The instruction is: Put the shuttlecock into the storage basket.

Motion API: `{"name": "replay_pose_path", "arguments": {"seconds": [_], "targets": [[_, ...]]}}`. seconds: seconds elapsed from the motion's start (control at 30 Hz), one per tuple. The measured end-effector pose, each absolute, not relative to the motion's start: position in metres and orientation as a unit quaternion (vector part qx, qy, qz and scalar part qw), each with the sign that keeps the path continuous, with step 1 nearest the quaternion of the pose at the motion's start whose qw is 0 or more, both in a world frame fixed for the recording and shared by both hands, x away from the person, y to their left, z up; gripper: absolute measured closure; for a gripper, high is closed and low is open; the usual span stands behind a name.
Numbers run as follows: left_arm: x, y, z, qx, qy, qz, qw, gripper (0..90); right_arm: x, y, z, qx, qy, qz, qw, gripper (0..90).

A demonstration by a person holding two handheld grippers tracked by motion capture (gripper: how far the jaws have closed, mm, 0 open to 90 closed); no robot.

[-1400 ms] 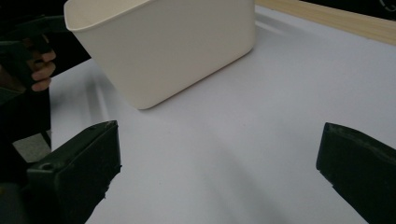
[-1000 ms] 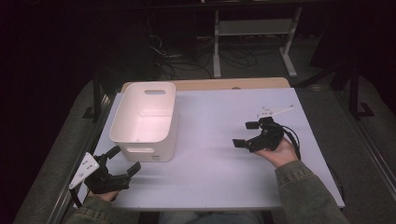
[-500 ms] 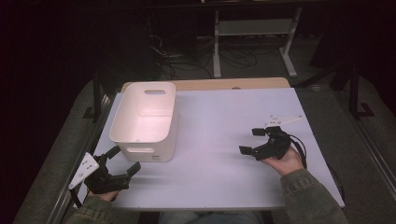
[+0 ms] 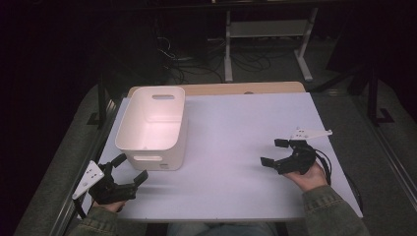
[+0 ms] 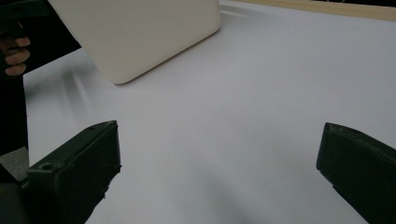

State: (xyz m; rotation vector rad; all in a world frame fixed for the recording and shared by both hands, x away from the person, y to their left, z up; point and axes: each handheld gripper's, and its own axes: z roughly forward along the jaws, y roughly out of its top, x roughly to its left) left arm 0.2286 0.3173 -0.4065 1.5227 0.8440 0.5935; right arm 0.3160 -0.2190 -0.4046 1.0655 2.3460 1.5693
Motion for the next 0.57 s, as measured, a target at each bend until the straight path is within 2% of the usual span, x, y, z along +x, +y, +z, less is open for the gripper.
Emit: {"name": "replay_pose_path", "arguments": {"seconds": [0.57], "targets": [[0.229,0.318,-0.406,0.662,0.362,0.256,0.604,0.0,0.3,-0.241,-0.418,0.373,0.753,0.536,0.083,0.0]]}}
